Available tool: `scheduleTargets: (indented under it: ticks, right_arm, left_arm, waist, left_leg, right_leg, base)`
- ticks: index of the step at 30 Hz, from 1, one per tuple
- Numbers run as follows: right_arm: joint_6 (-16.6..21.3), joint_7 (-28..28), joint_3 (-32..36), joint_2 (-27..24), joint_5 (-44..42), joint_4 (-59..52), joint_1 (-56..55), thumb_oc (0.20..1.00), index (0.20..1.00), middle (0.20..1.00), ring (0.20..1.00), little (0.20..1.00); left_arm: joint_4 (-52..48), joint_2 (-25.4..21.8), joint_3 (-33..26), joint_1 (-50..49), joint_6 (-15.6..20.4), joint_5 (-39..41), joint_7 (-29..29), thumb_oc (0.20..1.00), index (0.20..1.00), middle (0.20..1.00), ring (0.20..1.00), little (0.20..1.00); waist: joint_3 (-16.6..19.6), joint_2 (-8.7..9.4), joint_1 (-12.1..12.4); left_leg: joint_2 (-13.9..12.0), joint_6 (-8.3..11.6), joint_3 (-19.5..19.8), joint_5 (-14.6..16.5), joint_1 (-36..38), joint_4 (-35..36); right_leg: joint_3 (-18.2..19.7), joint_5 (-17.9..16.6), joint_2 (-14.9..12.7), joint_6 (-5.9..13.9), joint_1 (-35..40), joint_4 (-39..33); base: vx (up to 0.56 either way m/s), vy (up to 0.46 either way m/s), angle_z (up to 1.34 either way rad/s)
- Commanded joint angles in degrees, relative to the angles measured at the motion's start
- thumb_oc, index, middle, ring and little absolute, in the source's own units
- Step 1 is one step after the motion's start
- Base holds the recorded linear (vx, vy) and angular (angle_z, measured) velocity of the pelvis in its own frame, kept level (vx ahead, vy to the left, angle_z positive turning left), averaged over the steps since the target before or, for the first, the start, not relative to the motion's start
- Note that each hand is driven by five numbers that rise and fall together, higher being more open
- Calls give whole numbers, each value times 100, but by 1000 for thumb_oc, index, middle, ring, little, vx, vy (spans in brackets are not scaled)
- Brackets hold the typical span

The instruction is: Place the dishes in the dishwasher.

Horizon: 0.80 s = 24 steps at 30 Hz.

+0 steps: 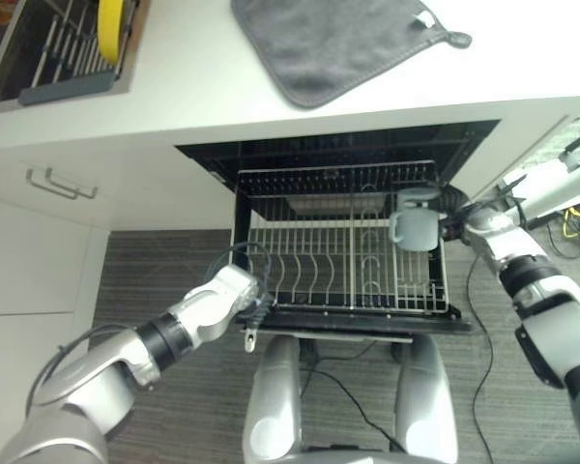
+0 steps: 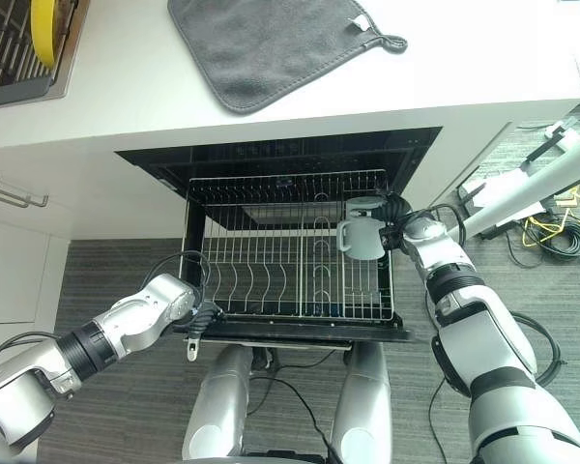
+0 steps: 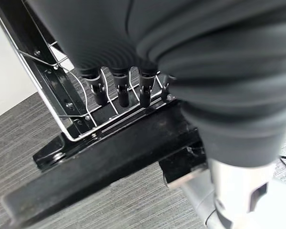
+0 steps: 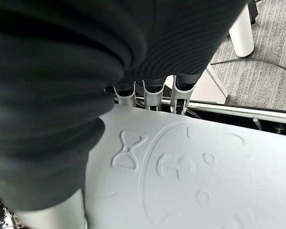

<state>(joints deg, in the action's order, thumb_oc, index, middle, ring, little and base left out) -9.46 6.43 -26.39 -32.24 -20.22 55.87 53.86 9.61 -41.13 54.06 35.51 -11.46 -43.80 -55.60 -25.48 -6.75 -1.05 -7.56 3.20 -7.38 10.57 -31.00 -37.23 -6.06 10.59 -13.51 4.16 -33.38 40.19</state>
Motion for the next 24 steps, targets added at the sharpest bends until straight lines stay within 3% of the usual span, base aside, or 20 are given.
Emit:
scheduleTargets:
  ticks: [1,8,16,21,24]
  right_arm:
    - [48,-201,204,70,-36,93,203,1000,1000,1000,1000,1000]
    - [-95,-416,279,91,-171,112,210,1000,1000,1000,1000,1000]
    - [74,-575,478,-84,-283,-247,-37,1000,1000,1000,1000,1000]
    - [171,-802,737,-289,-685,-1010,-460,1000,1000,1000,1000,1000]
    - [288,-769,1224,-290,-1537,-1782,-1099,1000,1000,1000,1000,1000]
  left_arm:
    - [88,-87,662,-1112,131,190,-118,1000,1000,1000,1000,1000]
    - [172,-26,610,-1146,24,143,-8,1000,1000,1000,1000,1000]
    - [-29,-85,375,-1293,-286,67,329,1000,1000,1000,1000,1000]
    - [-481,-319,-107,-1479,-452,710,1129,1000,1000,1000,1000,1000]
    - [-991,-526,-645,-1722,-394,1298,1805,1000,1000,1000,1000,1000]
  waist:
    - [-112,139,108]
    - [-85,152,102]
    - [-39,204,52]
    - [-29,251,-10]
    - [-13,297,-60]
  left_leg:
    - [68,-107,285,-144,-181,291]
    - [67,-125,259,-151,-168,295]
    - [41,-144,211,-167,-71,322]
    - [27,-141,158,-207,88,407]
    - [-5,-134,110,-243,232,489]
  right_leg:
    - [-107,147,107,-171,8,-168]
    - [-111,152,147,-198,12,-153]
    - [-118,135,181,-216,114,-197]
    - [-125,110,217,-213,280,-280]
    - [-138,82,250,-199,442,-381]
  base:
    - [0,0,0]
    - [0,0,0]
    - [0,0,0]
    - [24,-15,-4]
    - [59,-39,-5]
